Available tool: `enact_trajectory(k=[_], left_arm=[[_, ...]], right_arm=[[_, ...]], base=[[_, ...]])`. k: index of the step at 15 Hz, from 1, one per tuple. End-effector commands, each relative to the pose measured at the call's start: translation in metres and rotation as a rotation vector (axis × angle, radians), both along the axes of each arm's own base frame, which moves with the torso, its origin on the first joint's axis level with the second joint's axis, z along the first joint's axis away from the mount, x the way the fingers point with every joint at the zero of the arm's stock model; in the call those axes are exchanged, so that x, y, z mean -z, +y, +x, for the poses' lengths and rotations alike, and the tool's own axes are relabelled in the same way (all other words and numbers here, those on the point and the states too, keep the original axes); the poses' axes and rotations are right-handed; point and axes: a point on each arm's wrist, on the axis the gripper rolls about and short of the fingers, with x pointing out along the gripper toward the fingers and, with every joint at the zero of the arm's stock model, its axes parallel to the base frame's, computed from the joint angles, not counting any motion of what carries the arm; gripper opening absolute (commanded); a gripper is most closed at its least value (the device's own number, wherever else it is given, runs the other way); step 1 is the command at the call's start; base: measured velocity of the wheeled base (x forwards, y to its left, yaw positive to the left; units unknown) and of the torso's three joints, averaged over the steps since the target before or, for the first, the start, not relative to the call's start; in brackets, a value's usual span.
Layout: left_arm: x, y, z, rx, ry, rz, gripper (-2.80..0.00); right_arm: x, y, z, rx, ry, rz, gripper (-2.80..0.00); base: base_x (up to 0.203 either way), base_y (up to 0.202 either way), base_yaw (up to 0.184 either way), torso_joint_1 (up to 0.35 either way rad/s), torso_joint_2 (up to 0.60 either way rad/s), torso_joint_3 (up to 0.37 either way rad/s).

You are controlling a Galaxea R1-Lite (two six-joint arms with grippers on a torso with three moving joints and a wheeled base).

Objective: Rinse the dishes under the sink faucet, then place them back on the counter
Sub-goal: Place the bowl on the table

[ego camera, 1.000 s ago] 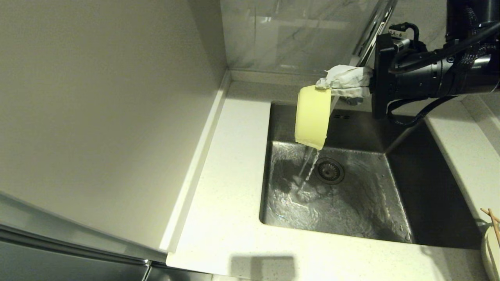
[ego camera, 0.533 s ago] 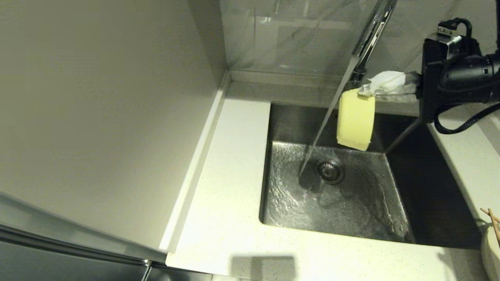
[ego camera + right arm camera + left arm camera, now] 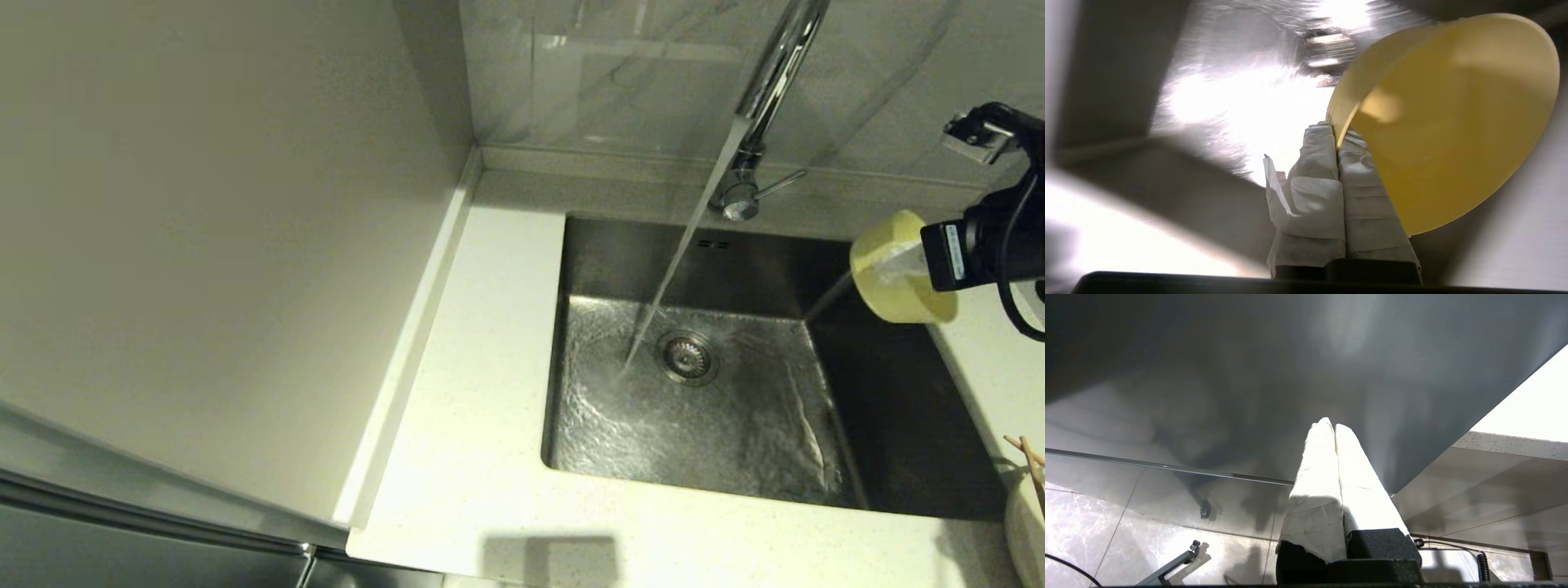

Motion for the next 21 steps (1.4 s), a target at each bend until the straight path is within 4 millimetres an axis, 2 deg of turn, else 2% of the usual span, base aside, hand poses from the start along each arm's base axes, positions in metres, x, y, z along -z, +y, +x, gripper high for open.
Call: enact_trajectory(k=[1, 5, 10, 14, 18, 19, 20, 21], left_arm=[[0.0, 0.0, 0.0, -0.001, -0.002, -0.001, -2.8], [0.0, 0.0, 0.0, -0.001, -0.002, -0.001, -2.8], [0.0, 0.0, 0.0, -0.001, -0.002, -0.001, -2.8], [0.0, 0.0, 0.0, -0.001, -0.002, -0.001, -2.8], [0.0, 0.0, 0.0, -0.001, -0.002, -0.001, -2.8], [0.0, 0.0, 0.0, -0.001, -0.002, -0.001, -2.8], [0.0, 0.0, 0.0, -0.001, -0.002, -0.001, -2.8], [0.0, 0.0, 0.0, -0.001, -0.002, -0.001, -2.8]], right_arm=[[0.01, -0.007, 0.017, 0.11, 0.001, -0.139, -2.8], [0.027, -0.039, 0.045, 0.324, 0.023, -0.309, -2.8], [0.058, -0.089, 0.074, 0.396, 0.067, -0.405, -2.8], [0.072, -0.111, 0.085, 0.432, 0.088, -0.418, -2.8], [0.076, -0.123, 0.089, 0.444, 0.1, -0.44, -2.8], [0.076, -0.124, 0.091, 0.448, 0.098, -0.441, -1.62], [0.076, -0.125, 0.092, 0.453, 0.094, -0.437, 0.0], [0.074, -0.126, 0.092, 0.457, 0.088, -0.436, 0.0]], base=[[0.0, 0.0, 0.0, 0.0, 0.0, 0.0], [0.0, 0.0, 0.0, 0.0, 0.0, 0.0], [0.0, 0.0, 0.0, 0.0, 0.0, 0.0], [0.0, 0.0, 0.0, 0.0, 0.0, 0.0], [0.0, 0.0, 0.0, 0.0, 0.0, 0.0], [0.0, 0.0, 0.0, 0.0, 0.0, 0.0], [0.0, 0.0, 0.0, 0.0, 0.0, 0.0], [0.0, 0.0, 0.0, 0.0, 0.0, 0.0]])
